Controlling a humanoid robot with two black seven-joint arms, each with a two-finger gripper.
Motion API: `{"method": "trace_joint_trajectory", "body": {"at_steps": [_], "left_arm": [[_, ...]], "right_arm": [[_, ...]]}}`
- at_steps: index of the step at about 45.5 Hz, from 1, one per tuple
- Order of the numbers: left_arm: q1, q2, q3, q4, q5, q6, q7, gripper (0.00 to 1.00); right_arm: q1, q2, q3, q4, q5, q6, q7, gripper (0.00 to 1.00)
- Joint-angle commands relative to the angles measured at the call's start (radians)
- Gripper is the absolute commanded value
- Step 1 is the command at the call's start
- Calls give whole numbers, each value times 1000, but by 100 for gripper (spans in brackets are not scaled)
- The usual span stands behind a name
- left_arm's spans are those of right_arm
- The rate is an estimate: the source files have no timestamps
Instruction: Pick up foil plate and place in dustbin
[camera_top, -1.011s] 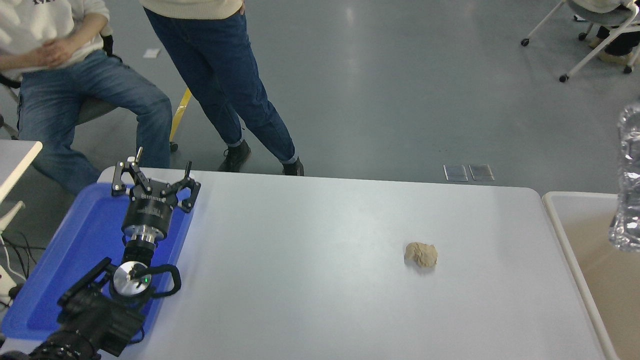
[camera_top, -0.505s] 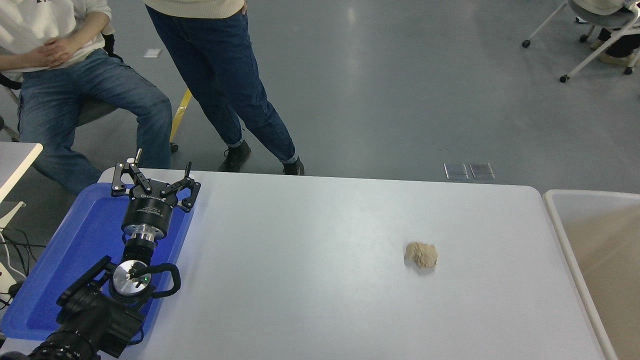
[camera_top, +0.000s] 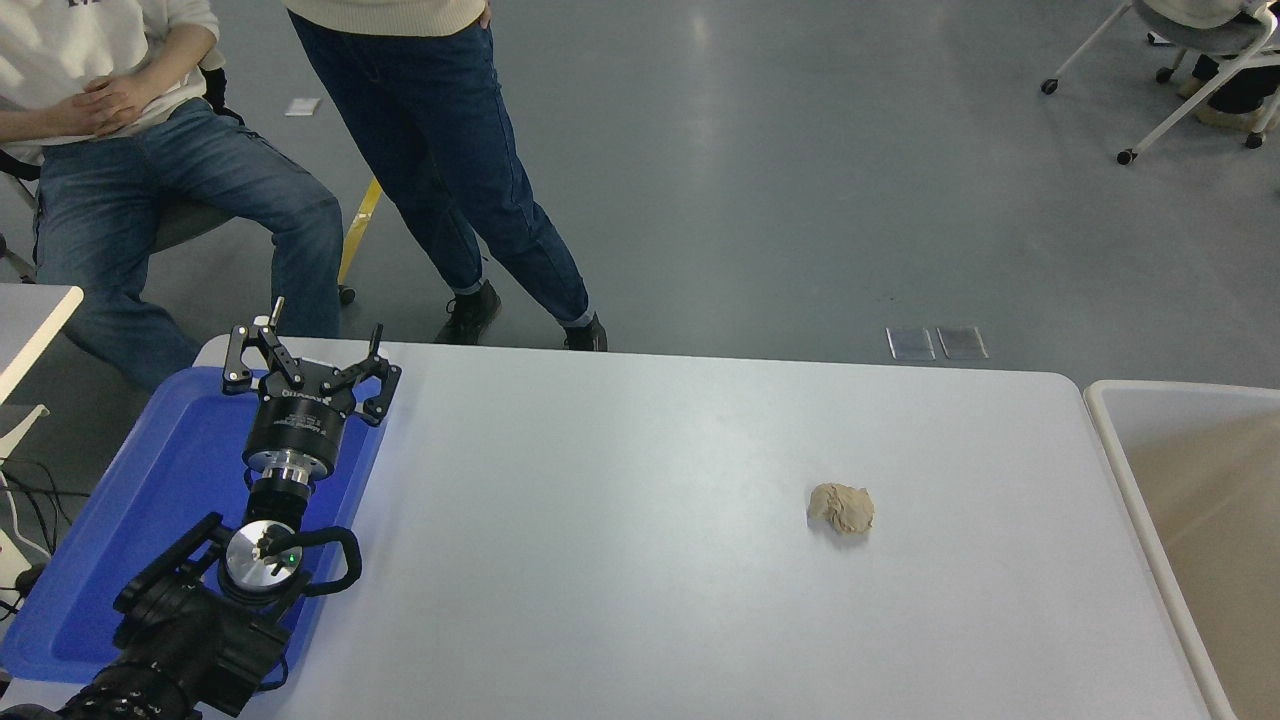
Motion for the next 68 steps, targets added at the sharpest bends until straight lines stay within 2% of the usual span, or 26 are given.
{"method": "trace_joint_trajectory", "body": {"at_steps": [1, 8, 19, 27, 33, 45, 54, 60, 68], "left_arm": [[0, 0, 0, 0, 0, 1, -2, 100], [0, 0, 0, 0, 0, 1, -2, 100], [0, 0, 0, 0, 0, 1, -2, 100], [0, 0, 0, 0, 0, 1, -2, 100], [0, 0, 0, 0, 0, 1, -2, 100], [0, 1, 0, 0, 0, 1, -2, 100], [0, 0, 0, 0, 0, 1, -2, 100], [0, 0, 0, 0, 0, 1, -2, 100], [0, 0, 0, 0, 0, -1, -2, 100]], "right_arm": [[-242, 61, 171, -101, 9, 0, 0, 0], [-346, 104, 179, -104, 80, -6, 0, 0], [-475, 160, 182, -115, 206, -282, 0, 0], [-587, 231, 223, -121, 319, -566, 0, 0], [-652, 281, 246, -133, 336, -741, 0, 0], [-686, 337, 295, -187, 341, -819, -2, 0], [-718, 418, 337, -261, 376, -914, -2, 0], [-722, 424, 337, -277, 390, -930, -6, 0], [-730, 423, 338, -294, 425, -945, -54, 0]]}}
